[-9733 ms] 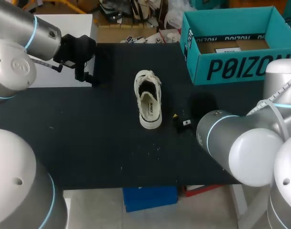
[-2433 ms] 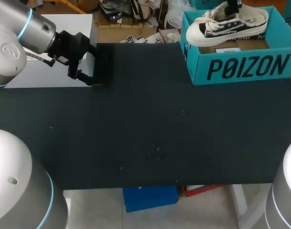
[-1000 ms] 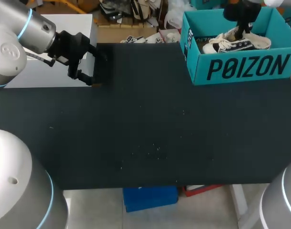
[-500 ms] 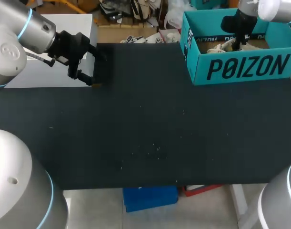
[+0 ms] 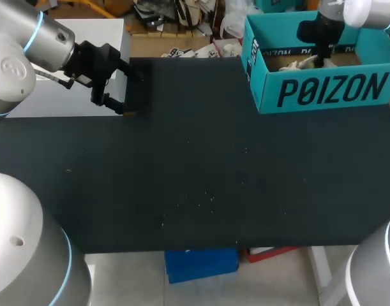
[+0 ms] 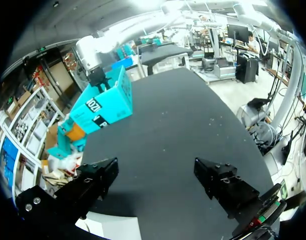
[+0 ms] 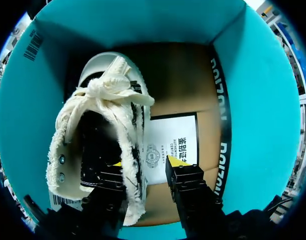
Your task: Take the shoe out of the shoebox, open the shoe tongue, remove and reinsert the insole, then place the shoe into the shoebox
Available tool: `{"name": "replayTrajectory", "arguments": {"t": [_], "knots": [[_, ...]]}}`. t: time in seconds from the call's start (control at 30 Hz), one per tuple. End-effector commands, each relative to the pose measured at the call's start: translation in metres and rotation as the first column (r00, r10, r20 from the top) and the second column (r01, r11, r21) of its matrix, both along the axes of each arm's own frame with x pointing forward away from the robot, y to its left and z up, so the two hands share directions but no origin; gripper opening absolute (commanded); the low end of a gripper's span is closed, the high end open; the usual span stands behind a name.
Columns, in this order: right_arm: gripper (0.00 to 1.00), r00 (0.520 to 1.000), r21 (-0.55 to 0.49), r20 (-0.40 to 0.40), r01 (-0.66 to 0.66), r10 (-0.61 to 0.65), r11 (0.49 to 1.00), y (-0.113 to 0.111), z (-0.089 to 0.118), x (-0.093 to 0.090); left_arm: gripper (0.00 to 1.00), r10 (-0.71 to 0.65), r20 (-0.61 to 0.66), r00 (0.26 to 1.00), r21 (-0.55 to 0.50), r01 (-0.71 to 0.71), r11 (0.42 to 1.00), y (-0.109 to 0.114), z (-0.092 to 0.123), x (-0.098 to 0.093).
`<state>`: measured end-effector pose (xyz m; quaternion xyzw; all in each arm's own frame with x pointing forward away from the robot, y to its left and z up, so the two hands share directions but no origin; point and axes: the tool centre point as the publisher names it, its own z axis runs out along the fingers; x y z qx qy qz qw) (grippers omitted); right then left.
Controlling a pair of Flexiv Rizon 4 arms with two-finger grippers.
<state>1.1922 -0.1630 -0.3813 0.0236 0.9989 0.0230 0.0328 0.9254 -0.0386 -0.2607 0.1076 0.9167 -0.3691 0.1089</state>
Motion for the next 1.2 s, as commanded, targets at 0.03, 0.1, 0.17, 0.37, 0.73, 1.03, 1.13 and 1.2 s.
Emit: {"name": "replayTrajectory", "arguments": {"t": [0.03, 0.1, 0.17, 0.37, 0.73, 1.03, 1.13, 1.2], "knots": [[0.31, 0.999, -0.025, 0.042, 0.011, -0.010, 1.000, 0.000, 0.055, -0.018, 1.00, -0.001, 0.001, 1.000, 0.003, 0.001, 1.000, 0.000, 0.000, 0.000], [0.30, 0.998, -0.028, 0.065, 0.009, -0.008, 1.000, 0.002, 0.072, -0.022, 1.00, -0.001, 0.001, 1.000, 0.003, 0.001, 1.000, 0.000, 0.000, 0.000], [0.29, 0.996, -0.025, 0.093, 0.010, -0.008, 1.000, 0.004, 0.089, -0.028, 1.00, -0.001, 0.001, 1.000, 0.003, 0.001, 1.000, 0.000, 0.000, 0.000], [0.36, 0.985, -0.029, 0.170, 0.012, -0.007, 1.000, 0.018, 0.133, -0.057, 1.00, -0.001, 0.001, 1.000, 0.003, 0.001, 1.000, 0.000, 0.000, 0.000], [0.44, 0.971, -0.067, 0.235, -0.026, 0.041, 0.997, 0.050, 0.192, -0.139, 1.00, -0.001, 0.001, 1.000, 0.003, 0.001, 1.000, 0.000, 0.000, 0.000], [0.49, 0.980, -0.075, 0.198, 0.009, 0.006, 0.997, 0.119, 0.198, -0.210, 1.00, -0.001, 0.001, 1.000, 0.003, 0.001, 1.000, 0.000, 0.000, 0.000], [0.48, 0.982, -0.070, 0.187, 0.018, -0.004, 0.997, 0.143, 0.190, -0.228, 1.00, -0.001, 0.001, 1.000, 0.003, 0.001, 1.000, 0.000, 0.000, 0.000], [0.49, 0.985, -0.062, 0.175, 0.018, -0.007, 0.998, 0.160, 0.181, -0.239, 1.00, -0.001, 0.001, 1.000, 0.003, 0.001, 1.000, 0.000, 0.000, 0.000]]}}
